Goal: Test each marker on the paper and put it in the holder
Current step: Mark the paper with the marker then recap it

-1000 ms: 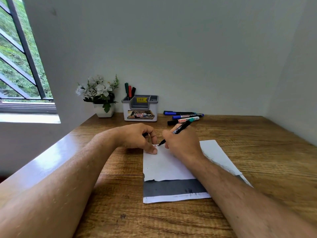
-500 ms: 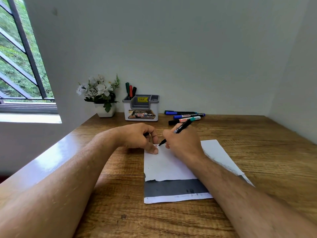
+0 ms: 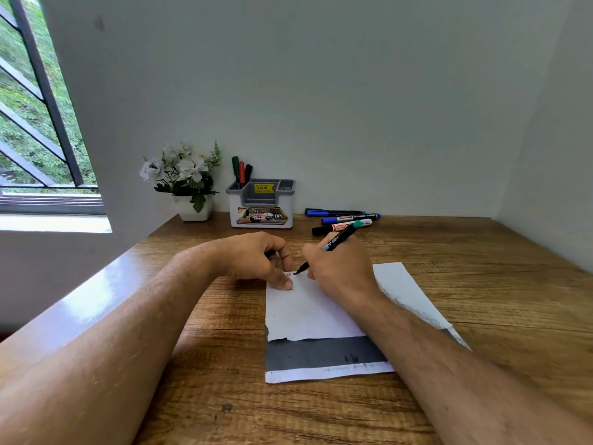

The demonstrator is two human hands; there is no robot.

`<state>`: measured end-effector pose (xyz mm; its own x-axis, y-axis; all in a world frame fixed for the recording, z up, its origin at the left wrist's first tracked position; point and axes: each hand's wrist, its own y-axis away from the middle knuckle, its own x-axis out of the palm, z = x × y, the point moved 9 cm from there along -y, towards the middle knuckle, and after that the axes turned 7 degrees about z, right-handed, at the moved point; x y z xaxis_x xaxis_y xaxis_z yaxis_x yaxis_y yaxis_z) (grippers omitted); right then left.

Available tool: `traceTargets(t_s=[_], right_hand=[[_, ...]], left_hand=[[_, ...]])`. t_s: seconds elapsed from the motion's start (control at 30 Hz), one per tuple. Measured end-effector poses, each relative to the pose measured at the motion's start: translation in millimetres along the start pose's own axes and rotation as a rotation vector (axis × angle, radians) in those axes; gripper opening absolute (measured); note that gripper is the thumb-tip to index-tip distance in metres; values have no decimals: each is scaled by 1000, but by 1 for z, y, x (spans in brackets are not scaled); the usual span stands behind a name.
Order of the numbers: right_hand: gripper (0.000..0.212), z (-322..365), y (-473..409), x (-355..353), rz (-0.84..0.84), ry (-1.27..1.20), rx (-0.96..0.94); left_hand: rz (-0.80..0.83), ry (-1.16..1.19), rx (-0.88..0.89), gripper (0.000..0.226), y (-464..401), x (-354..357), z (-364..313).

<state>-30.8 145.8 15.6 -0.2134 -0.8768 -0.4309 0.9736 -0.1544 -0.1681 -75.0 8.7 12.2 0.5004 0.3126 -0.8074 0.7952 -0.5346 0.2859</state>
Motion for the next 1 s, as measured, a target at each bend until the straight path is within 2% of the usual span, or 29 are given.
traceTargets(t_s=[0.4,0.53,0.63,0.77,1.0], right_hand=[[20,0,2,-1,4,-12,10],[13,5,1,-17,-107,-160,-23],[8,8,-3,-43,-242,-311,-38],[9,2,-7,-64,-304,-533,-13],[8,5,-6,-55,-203,-663,-52]], left_hand=[[3,-18,5,26,0,0,0],[0,-5,11,28,1,-1,2],[-108,131,67,29,5,-13,8],[-250,319,164,38,6,-28,5],[-437,370,276,30,7,-33,-1]])
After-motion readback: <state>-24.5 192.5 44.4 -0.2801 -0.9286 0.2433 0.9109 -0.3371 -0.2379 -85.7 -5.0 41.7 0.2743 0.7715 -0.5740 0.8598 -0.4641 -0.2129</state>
